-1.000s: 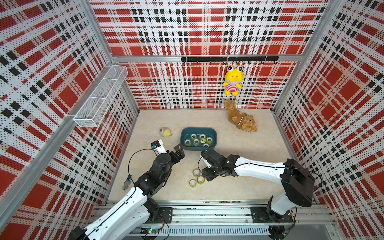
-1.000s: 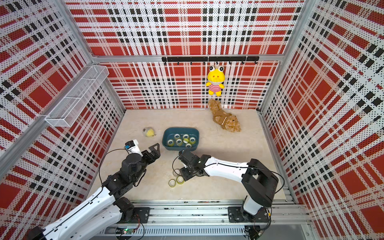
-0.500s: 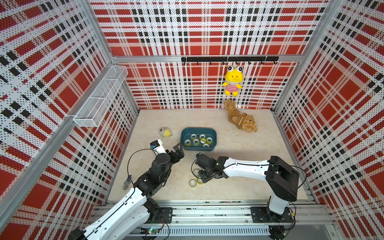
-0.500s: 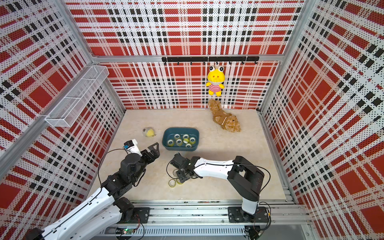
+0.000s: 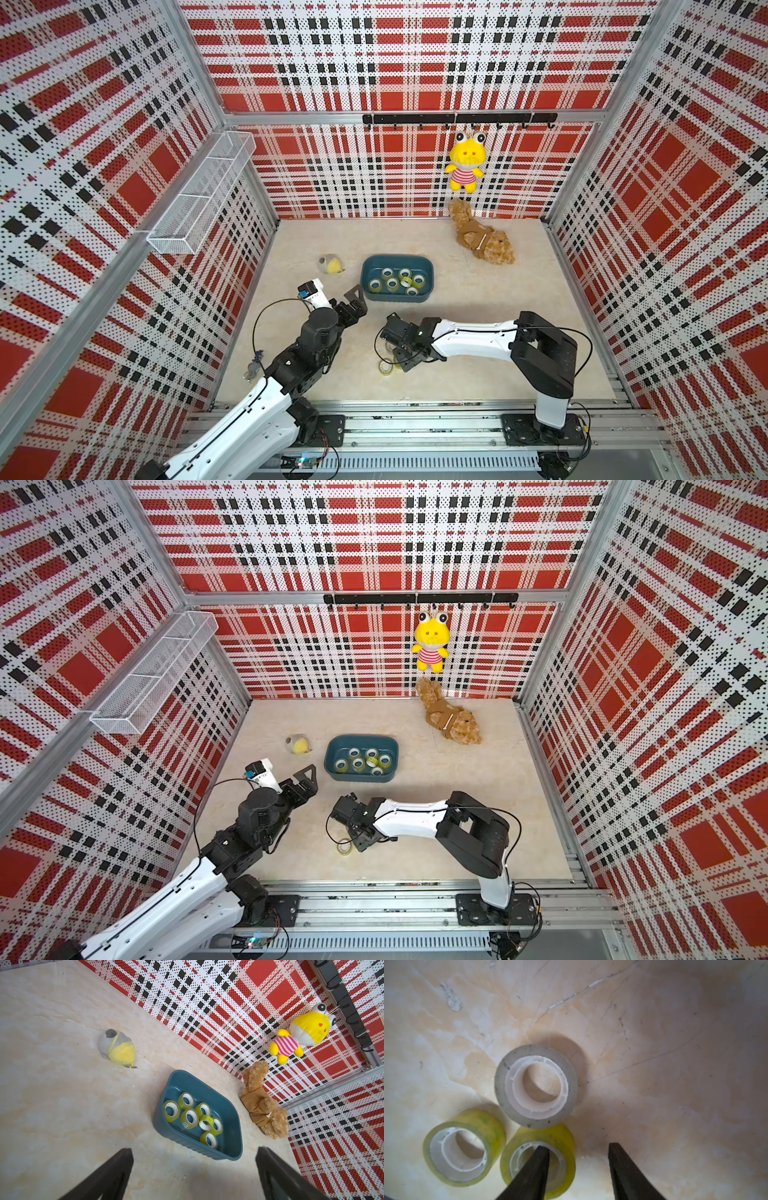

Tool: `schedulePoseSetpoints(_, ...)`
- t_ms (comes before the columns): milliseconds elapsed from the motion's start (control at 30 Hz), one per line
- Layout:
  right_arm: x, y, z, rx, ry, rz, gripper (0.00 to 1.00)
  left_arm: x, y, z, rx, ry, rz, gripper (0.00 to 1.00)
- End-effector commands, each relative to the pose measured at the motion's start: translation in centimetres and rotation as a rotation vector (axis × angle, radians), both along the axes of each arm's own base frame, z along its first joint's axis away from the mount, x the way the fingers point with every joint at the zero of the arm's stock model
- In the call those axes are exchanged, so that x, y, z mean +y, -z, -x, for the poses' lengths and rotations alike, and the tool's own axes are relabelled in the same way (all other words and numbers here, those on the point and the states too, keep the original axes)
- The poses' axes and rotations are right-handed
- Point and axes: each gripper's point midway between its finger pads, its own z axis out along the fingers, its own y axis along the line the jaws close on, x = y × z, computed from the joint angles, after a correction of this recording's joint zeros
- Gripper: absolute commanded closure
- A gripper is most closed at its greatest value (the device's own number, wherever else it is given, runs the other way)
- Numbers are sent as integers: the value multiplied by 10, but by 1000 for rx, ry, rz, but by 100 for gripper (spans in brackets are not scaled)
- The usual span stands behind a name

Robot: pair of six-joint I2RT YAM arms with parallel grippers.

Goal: Put the transparent tape into the storage box
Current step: Pick up the tape at the center of the board, then place the tape in the storage box.

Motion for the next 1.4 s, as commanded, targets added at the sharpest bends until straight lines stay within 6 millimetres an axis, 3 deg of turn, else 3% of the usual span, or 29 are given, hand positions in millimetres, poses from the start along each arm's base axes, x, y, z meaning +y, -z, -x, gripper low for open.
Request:
schedulePoseSetpoints(0, -14, 10, -1, -17, 30, 94, 47, 6, -5, 1, -14, -18, -15, 1)
schedulePoseSetpoints(267, -22, 32, 3, 8, 49, 138, 57, 12, -5, 2, -15, -31, -20, 1)
schedulePoseSetpoints(433, -29, 40, 4, 4, 63, 150, 84, 16, -6, 3, -18, -39, -21, 1)
schedulePoseSetpoints(567, -32, 32, 3, -13, 72, 134, 100, 17, -7, 4, -22, -41, -18, 1)
schedulePoseSetpoints(733, -34, 9, 2, -44, 81, 95, 100, 16, -11, 3, -29, -37, -11, 1)
schedulePoseSetpoints(1067, -48, -61, -10, -94, 134, -62, 100, 12, -16, 1, -26, -26, -3, 1)
schedulePoseSetpoints(1233, -52, -89, -30, -85, 163, -182, 100, 7, -11, -1, -15, -15, -6, 1)
schedulePoseSetpoints(1367, -49, -110, -58, -82, 168, -255, 100, 3, -5, -4, -8, -6, -8, 1)
